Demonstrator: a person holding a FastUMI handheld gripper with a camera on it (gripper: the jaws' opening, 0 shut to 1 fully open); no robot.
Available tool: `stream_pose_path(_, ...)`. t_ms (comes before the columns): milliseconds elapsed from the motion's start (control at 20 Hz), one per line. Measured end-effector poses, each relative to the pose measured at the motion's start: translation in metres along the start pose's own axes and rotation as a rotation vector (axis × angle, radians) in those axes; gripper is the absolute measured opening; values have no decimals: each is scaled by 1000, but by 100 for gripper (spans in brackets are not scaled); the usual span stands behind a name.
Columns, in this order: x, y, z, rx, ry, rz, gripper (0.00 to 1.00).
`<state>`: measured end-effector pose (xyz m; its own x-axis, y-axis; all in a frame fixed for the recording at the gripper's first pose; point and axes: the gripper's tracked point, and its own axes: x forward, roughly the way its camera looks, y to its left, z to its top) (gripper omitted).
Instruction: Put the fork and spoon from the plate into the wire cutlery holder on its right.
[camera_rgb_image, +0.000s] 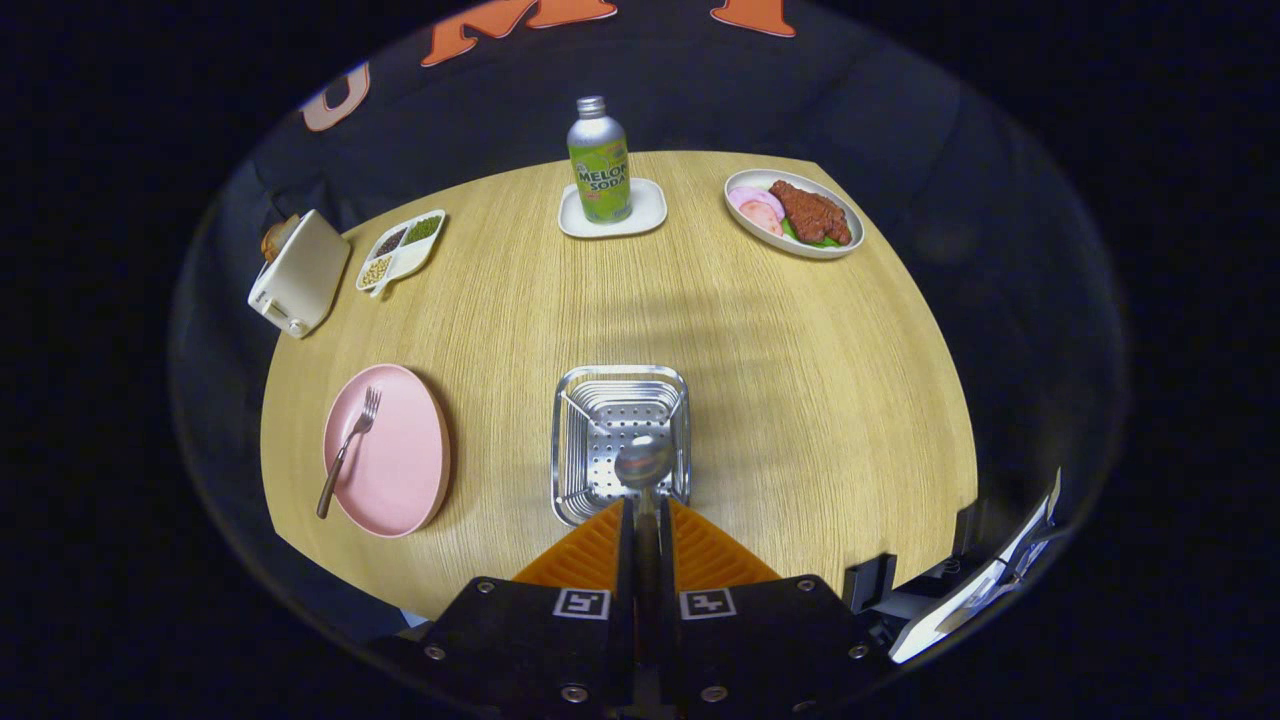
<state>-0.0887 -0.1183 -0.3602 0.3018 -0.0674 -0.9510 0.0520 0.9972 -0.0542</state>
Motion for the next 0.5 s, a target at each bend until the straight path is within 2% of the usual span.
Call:
stream_pose_path(200,-14,2,41,15,-164,-3,11)
stream_pose_path(500,-63,10,111,91,-503,9,13)
